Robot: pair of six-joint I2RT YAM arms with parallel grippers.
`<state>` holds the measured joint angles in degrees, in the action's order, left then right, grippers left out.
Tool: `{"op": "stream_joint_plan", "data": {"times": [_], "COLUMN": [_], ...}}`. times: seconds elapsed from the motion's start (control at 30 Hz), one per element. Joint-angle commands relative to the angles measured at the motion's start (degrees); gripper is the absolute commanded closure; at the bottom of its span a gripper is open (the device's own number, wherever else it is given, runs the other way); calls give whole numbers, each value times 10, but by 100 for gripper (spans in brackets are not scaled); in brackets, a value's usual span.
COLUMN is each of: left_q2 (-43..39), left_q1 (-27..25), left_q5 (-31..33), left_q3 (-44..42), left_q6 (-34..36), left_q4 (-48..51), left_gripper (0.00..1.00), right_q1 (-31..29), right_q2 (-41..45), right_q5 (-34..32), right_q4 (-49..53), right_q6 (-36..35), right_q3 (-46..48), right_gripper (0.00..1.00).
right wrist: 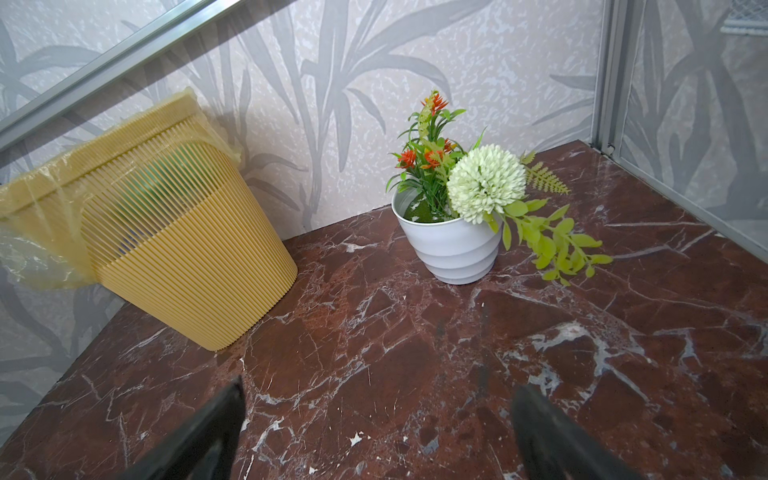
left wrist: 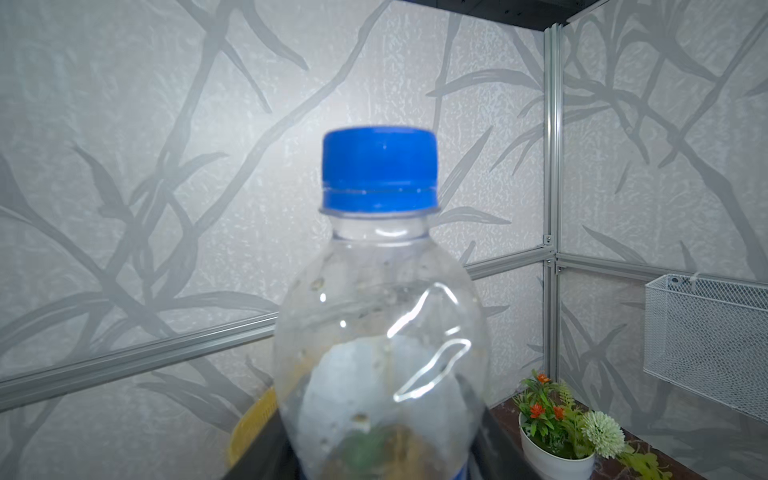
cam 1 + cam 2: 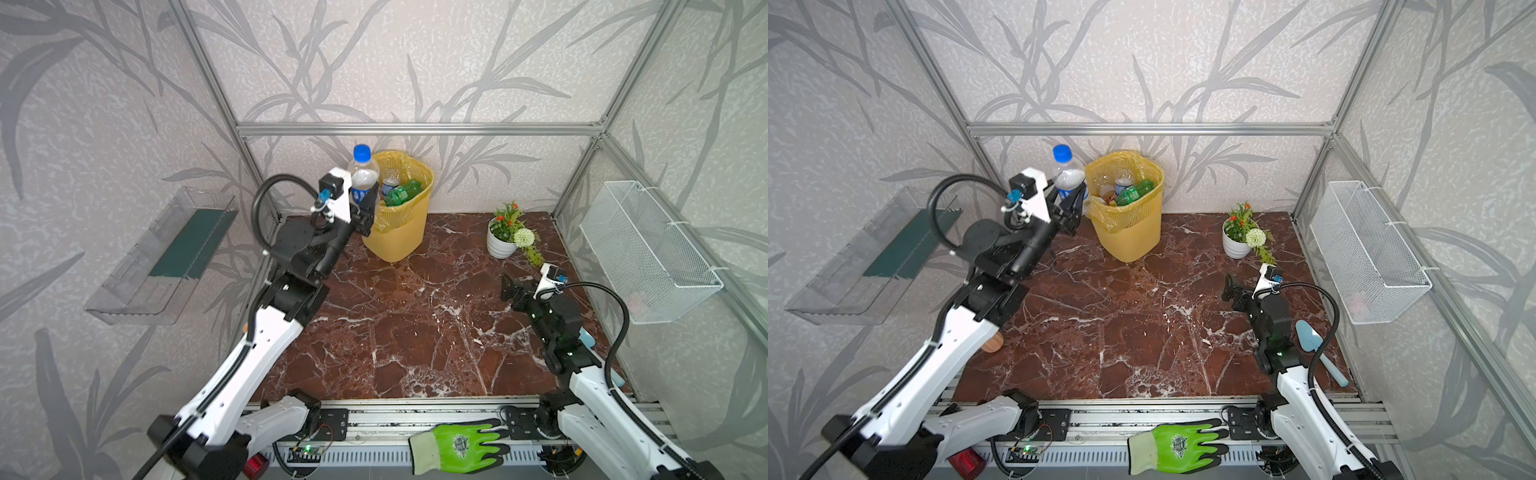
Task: Throw the plastic bottles in the bin
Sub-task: 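Carry the water bottle over the bin and release it with the left gripper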
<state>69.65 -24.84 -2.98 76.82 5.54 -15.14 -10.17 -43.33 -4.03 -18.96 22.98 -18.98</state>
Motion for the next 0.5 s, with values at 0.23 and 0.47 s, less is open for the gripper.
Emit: {"op": "stream_joint_plan", "data": {"times": [0.23,0.47], "left_q2": [277,180], "left_q1": [46,46], "left_q5": [-30,-33], "left_q3": [282,171], "left_q6": [-55,-41], "left_q4": [202,127], "left_gripper": [12,1], "right_q1": [2,2], "right_q2": [-4,16], "right_q5": [19,4], "right_q4": [-20,9], "right_q6": [15,-2], "right_q3": [-4,0], "right_gripper": [0,0]}}
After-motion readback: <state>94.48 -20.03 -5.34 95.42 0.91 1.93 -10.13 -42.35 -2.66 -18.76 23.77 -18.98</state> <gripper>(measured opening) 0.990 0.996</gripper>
